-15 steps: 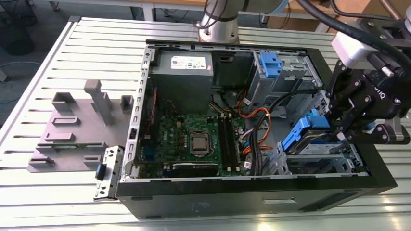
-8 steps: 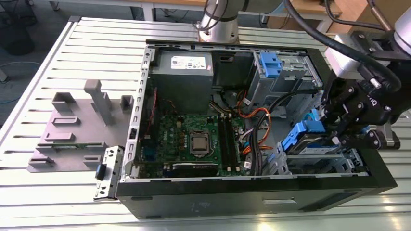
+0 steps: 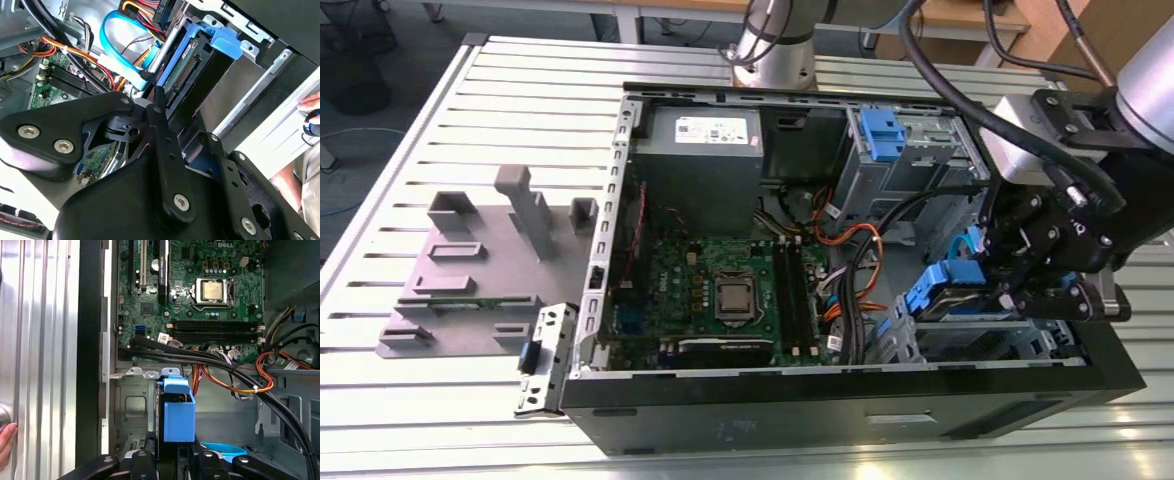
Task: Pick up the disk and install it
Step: 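Insert the disk into the insertion slot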
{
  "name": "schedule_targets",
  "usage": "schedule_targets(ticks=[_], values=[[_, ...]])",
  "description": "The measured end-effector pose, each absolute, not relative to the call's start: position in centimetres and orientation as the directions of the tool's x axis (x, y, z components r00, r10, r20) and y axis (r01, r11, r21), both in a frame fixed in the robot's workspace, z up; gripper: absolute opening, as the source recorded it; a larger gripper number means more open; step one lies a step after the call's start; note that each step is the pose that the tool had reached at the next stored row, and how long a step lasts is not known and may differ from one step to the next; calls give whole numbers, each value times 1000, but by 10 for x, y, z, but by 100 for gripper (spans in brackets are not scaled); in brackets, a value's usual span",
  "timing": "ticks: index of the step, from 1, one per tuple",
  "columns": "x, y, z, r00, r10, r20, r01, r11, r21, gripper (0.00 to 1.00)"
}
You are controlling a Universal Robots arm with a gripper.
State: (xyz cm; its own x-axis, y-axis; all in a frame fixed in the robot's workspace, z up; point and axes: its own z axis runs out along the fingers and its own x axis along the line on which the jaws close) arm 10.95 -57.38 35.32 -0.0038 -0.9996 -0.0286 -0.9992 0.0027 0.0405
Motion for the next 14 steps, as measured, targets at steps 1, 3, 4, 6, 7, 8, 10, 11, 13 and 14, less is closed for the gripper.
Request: schedule_targets(ticks=[1,3,4,6,7,8,10,11,13,14], values=[[109,-574,353,-4,-1000,-28,-999,3,40,35],[109,-574,351,-4,-1000,-29,-999,3,41,35],[109,-574,351,-4,-1000,-29,-999,3,41,35],[109,-574,350,-4,-1000,-29,-999,3,41,35],[109,-574,349,-4,-1000,-29,-999,3,41,35],[109,-574,349,-4,-1000,-29,-999,3,41,35],[109,-574,348,-4,-1000,-29,-999,3,40,35],[109,-574,347,-4,-1000,-29,-999,3,40,35],[109,-574,347,-4,-1000,-28,-999,3,41,35],[109,-574,347,-4,-1000,-28,-999,3,40,35]])
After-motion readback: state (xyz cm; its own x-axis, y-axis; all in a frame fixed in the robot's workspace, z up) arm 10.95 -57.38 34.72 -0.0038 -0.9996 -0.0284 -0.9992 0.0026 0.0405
